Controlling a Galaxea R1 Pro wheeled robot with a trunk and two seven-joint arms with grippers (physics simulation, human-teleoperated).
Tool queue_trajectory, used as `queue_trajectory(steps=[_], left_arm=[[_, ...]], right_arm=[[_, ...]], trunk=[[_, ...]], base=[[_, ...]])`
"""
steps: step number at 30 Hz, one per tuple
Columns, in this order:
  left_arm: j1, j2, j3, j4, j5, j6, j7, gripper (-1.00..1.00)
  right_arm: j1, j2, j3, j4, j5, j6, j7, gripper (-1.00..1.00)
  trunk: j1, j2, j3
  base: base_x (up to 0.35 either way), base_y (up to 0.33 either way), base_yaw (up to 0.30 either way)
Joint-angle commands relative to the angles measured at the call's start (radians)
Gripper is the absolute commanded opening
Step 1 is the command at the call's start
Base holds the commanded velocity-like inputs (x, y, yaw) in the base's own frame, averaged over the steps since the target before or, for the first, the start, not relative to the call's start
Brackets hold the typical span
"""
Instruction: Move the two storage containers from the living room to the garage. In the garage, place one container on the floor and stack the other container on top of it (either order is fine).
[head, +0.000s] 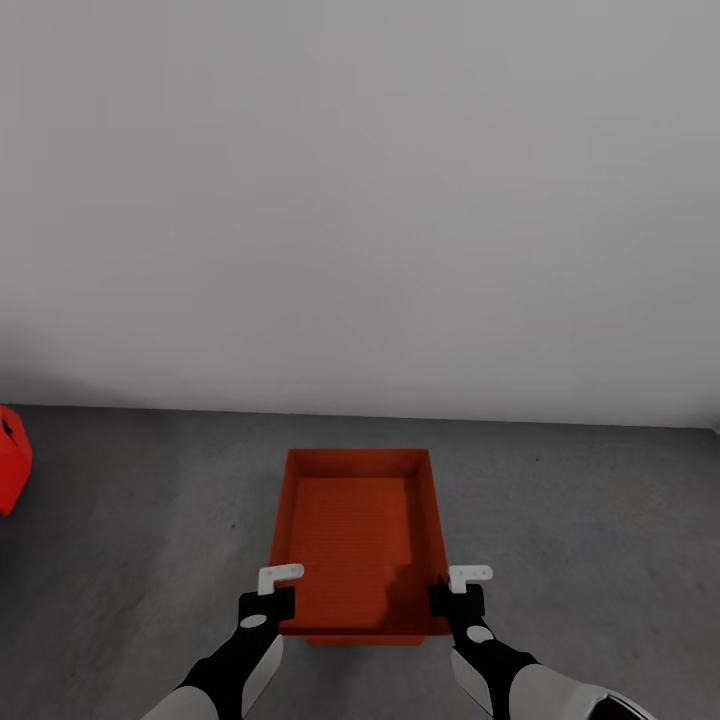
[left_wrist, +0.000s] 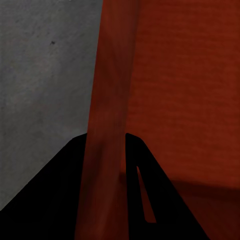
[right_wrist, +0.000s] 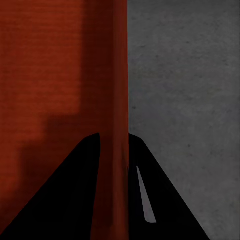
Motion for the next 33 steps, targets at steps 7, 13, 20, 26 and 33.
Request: queue_trajectory(steps=[7,13,20,26,33], left_arm=[[-0.001,0.035,0.044,-0.002,0.008,0.0,0.013,-1.0],[-0.001,0.034,0.044,-0.003,0.007,0.001,0.015,-1.0],[-0.001,0.035,0.044,-0.003,0.007,0.001,0.015,-1.0],[-0.001,0.034,0.044,-0.003,0.007,0.001,0.015,-1.0],[-0.001,0.035,0.044,-0.003,0.007,0.001,0.015,-1.0]], right_arm=[[-0.001,-0.006,-0.044,-0.001,-0.007,-0.007,0.001,-1.0],[-0.001,-0.006,-0.045,-0.001,-0.007,-0.007,0.001,-1.0],[-0.001,-0.007,-0.045,-0.001,-0.007,-0.007,0.001,-1.0],[-0.001,-0.008,-0.045,-0.001,-0.007,-0.007,0.001,-1.0],[-0.001,-0.008,-0.045,-0.001,-0.007,-0.007,0.001,-1.0]], trunk=[[0.027,-0.05,-0.023],[0.05,-0.092,-0.042],[0.065,-0.12,-0.054],[0.069,-0.127,-0.058],[0.096,-0.176,-0.079]], base=[[0.0,0.0,0.0],[0.0,0.0,0.0],[0.0,0.0,0.0],[0.0,0.0,0.0],[0.0,0.0,0.0]])
